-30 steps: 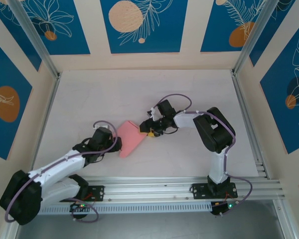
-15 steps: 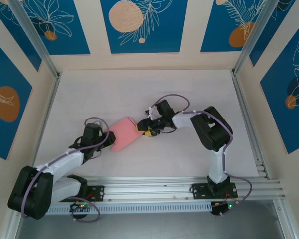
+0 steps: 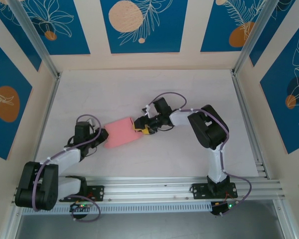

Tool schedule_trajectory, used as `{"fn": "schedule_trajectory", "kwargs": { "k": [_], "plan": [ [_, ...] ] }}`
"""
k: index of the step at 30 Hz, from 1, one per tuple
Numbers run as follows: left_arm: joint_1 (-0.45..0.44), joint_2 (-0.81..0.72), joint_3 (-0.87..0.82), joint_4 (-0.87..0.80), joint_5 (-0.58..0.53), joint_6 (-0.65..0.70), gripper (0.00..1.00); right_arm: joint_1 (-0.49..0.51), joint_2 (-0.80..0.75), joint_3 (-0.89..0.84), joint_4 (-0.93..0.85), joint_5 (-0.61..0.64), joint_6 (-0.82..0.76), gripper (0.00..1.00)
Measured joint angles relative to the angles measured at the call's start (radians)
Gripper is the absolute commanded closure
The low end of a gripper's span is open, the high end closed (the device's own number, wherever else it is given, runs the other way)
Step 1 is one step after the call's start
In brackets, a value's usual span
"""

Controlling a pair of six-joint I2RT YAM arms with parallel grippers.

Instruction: Fold the paper box

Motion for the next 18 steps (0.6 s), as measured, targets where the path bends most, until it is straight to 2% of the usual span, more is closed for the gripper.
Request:
{"fn": "schedule_trajectory", "kwargs": {
  "k": [12,18],
  "plan": [
    [0.059,0.019,0.000,0.019,0.078,0.000,0.93,0.006,0.006,0.037,-0.042,0.018,-0.018,0.24],
    [0.105,0.078,0.000,0.083,0.146,-0.002,0.93,0.010,0.051,0.069,0.026,-0.029,0.027,0.25]
  ]
}}
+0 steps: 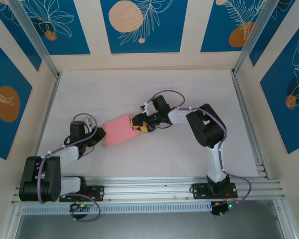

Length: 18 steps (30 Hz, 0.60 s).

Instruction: Fold the paper box

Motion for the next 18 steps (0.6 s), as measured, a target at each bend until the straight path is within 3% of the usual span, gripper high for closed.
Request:
{"fn": "schedule_trajectory", "kwargs": {
  "k": [4,9,12,18],
  "plan": [
    [0.003,0.020,0.000,0.031,0.018,-0.003,0.93,0.026,0.029,0.029,0.035,-0.006,0.021,0.31],
    [0.004,0.018,0.000,0.034,0.023,-0.014,0.85,0.066,0.055,0.032,0.072,-0.008,0.053,0.48],
    [0.005,-0.009,-0.001,-0.008,0.019,-0.019,0.56,0.068,0.055,0.003,0.109,-0.026,0.093,0.56],
    [0.003,-0.174,-0.002,-0.155,0.011,0.034,0.18,0.053,-0.020,-0.069,0.107,-0.044,0.198,0.66]
  ]
}}
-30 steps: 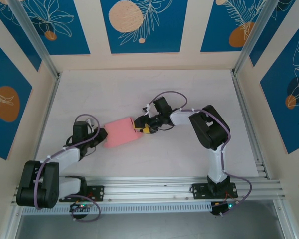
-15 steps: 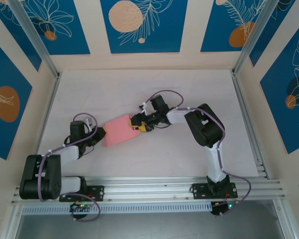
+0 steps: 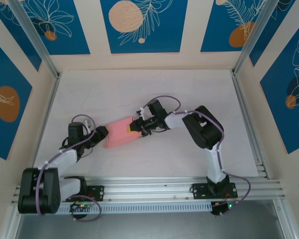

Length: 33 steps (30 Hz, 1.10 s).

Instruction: Fold the paper box

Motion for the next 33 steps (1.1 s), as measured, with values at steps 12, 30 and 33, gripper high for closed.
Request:
{"fn": "schedule_trajectory", "kwargs": {
  "k": [12,30,33],
  "plan": [
    [-0.450,-0.436,-0.008,0.141,-0.047,0.734,0.00,-0.139,-0.189,-0.080,-0.349,-0.125,0.117,0.63],
    [-0.860,-0.087,0.145,-0.042,-0.480,1.411,0.16,-0.203,-0.267,-0.046,-0.814,-0.233,0.035,0.56],
    [-0.865,-0.045,0.168,-0.063,-0.519,1.406,0.36,-0.206,-0.267,-0.042,-0.815,-0.241,0.028,0.55]
  ]
}}
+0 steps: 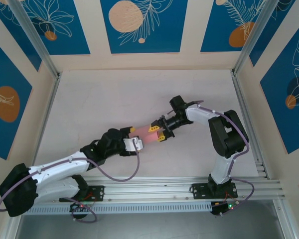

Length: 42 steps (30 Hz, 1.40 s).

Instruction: Fold the paper box

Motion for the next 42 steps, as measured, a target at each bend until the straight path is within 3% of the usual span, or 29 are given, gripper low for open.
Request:
{"fn": "schedule_trajectory", "kwargs": {
  "k": [5,10,16,21,24,30,32,35,42],
  "plan": [
    [-0.003,0.024,0.034,-0.062,-0.020,-0.002,0.69,-0.001,0.002,0.008,-0.001,-0.013,-0.009,0.48],
    [0.010,0.024,0.101,-0.158,-0.010,-0.020,0.79,-0.011,0.002,0.019,-0.030,-0.013,-0.039,0.36],
    [0.129,0.057,0.249,-0.341,0.160,-0.053,0.78,-0.099,-0.022,0.070,-0.100,0.027,-0.105,0.24],
    [0.263,0.163,0.410,-0.506,0.350,-0.060,0.77,-0.213,-0.166,0.071,-0.130,0.153,-0.161,0.24],
    [0.316,0.257,0.510,-0.603,0.436,-0.042,0.77,-0.233,-0.285,0.065,-0.126,0.265,-0.203,0.24],
    [0.370,0.465,0.698,-0.819,0.552,0.035,0.76,-0.095,-0.416,0.055,-0.114,0.581,-0.352,0.26],
    [0.396,0.540,0.761,-0.891,0.587,0.071,0.67,-0.015,-0.418,0.055,-0.100,0.700,-0.418,0.26],
    [0.420,0.628,0.830,-0.977,0.616,0.110,0.63,0.073,-0.419,0.055,-0.065,0.819,-0.513,0.26],
    [0.423,0.711,0.888,-1.063,0.629,0.161,0.58,0.080,-0.392,0.068,0.033,0.942,-0.708,0.28]
  ]
}}
